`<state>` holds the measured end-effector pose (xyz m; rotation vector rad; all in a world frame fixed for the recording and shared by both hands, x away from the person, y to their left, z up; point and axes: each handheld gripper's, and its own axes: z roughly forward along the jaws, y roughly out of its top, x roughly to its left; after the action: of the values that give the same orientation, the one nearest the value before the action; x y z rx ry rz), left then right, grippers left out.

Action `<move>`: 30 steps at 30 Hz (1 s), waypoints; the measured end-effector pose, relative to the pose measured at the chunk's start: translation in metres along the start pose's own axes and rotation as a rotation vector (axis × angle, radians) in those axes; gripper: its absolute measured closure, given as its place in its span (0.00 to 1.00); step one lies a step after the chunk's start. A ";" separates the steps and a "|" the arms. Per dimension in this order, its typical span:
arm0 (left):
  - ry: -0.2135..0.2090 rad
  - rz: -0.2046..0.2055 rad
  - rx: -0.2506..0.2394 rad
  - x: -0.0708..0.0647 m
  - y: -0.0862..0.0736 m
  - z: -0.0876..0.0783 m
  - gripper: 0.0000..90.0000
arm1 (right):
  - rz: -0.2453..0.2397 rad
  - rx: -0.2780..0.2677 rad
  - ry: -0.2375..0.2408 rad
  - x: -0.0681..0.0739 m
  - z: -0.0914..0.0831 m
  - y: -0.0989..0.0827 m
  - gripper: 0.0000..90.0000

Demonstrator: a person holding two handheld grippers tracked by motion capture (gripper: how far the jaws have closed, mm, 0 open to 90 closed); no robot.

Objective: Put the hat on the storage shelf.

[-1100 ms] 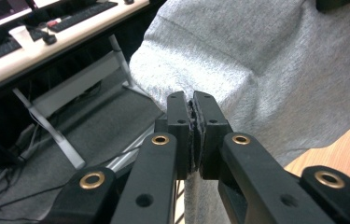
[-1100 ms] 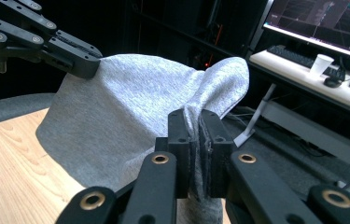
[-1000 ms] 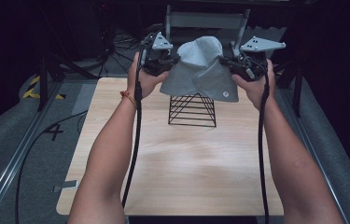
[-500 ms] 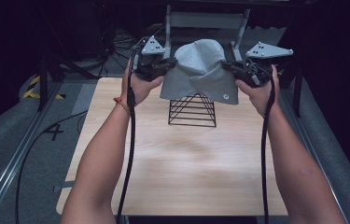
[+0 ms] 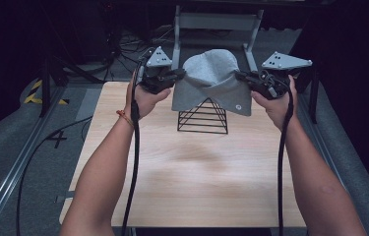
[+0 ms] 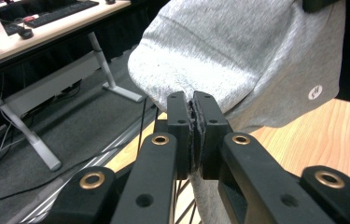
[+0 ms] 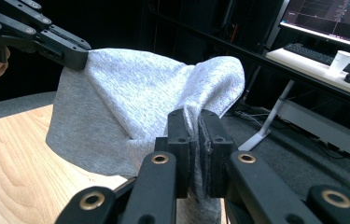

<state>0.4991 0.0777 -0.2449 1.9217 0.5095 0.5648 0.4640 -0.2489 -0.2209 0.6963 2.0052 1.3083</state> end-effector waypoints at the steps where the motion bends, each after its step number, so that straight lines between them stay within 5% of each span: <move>1: 0.003 0.009 0.007 0.000 -0.002 0.002 0.96 | 0.002 0.002 0.000 0.000 0.000 0.000 0.94; 7: 0.019 0.000 0.038 0.001 -0.016 0.018 0.96 | 0.000 0.034 0.001 0.000 0.011 -0.012 0.94; 11: 0.030 -0.029 0.016 0.008 -0.015 0.021 0.96 | 0.011 0.035 -0.009 -0.004 0.015 -0.013 0.94; 30: 0.118 0.021 0.012 0.027 0.028 0.028 0.96 | 0.015 -0.009 -0.073 -0.030 0.020 0.015 0.94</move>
<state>0.5401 0.0621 -0.2250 1.9143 0.5694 0.6930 0.5003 -0.2534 -0.2063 0.7455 1.9383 1.2813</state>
